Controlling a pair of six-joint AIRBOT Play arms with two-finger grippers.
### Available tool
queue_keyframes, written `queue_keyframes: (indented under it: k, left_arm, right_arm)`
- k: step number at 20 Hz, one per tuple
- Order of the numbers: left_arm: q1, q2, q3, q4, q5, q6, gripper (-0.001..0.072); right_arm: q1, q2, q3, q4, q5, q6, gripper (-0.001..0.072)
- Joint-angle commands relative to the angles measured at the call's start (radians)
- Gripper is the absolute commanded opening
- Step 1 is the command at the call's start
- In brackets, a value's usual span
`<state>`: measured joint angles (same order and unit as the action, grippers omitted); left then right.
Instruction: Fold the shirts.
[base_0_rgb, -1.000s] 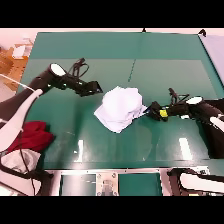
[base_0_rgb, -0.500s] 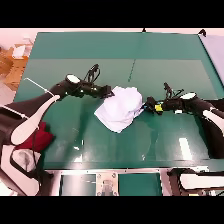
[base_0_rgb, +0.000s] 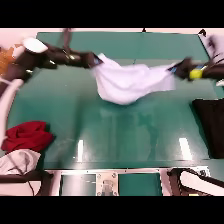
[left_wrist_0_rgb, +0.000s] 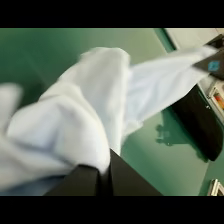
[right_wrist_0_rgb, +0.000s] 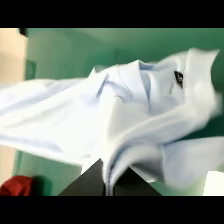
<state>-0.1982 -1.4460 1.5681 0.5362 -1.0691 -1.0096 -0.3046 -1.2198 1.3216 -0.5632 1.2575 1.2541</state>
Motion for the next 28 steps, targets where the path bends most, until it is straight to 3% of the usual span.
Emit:
queue_keyframes:
  k: [1, 5, 10, 12, 15, 17, 20, 21, 22, 23, 25, 28]
  left_arm:
    - [0.021, 0.238, 0.06, 0.144, -0.018, -0.04, 0.0023]
    - [0.021, 0.446, 0.069, 0.262, -0.017, -0.089, 0.0024]
    - [0.021, 0.477, 0.047, 0.322, -0.054, -0.154, 0.0025]
    - [0.021, 0.445, -0.025, 0.32, -0.061, -0.168, 0.0025]
    - [0.02, 0.369, -0.199, 0.316, 0.003, -0.155, 0.0025]
    - [0.018, 0.276, -0.315, 0.29, 0.13, -0.096, 0.0025]
    - [0.016, 0.053, -0.36, 0.096, 0.288, 0.049, 0.0025]
    - [0.016, -0.016, -0.349, 0.023, 0.321, 0.08, 0.0137]
    - [0.016, -0.079, -0.328, -0.035, 0.333, 0.103, 0.0527]
    - [0.02, -0.12, -0.301, -0.046, 0.323, 0.099, 0.0704]
    - [0.049, -0.137, -0.246, 0.006, 0.233, 0.06, 0.067]
    - [0.158, -0.111, -0.124, 0.269, -0.085, -0.192, 0.067]
  right_arm:
    - [-0.023, 0.168, 0.245, 0.003, 0.053, 0.064, 0.0021]
    - [-0.024, 0.307, 0.404, -0.003, 0.051, 0.1, 0.0021]
    - [-0.015, 0.365, 0.315, -0.061, 0.061, 0.108, 0.0021]
    - [0.019, 0.365, 0.172, -0.062, 0.053, 0.106, 0.0021]
    - [0.09, 0.36, -0.168, -0.068, -0.068, 0.05, 0.0021]
    - [0.129, 0.328, -0.411, -0.069, -0.188, 0.019, 0.0021]
    - [0.156, 0.22, -0.698, -0.066, -0.399, -0.008, 0.0021]
    - [0.154, 0.169, -0.752, -0.066, -0.449, -0.01, 0.0021]
    - [0.152, 0.119, -0.772, -0.066, -0.474, -0.023, 0.0021]
    - [0.152, 0.069, -0.767, -0.065, -0.479, -0.044, 0.0021]
    - [0.152, 0.008, -0.732, -0.066, -0.476, -0.053, 0.0021]
    - [0.152, -0.006, -0.664, -0.067, -0.439, -0.063, 0.0039]
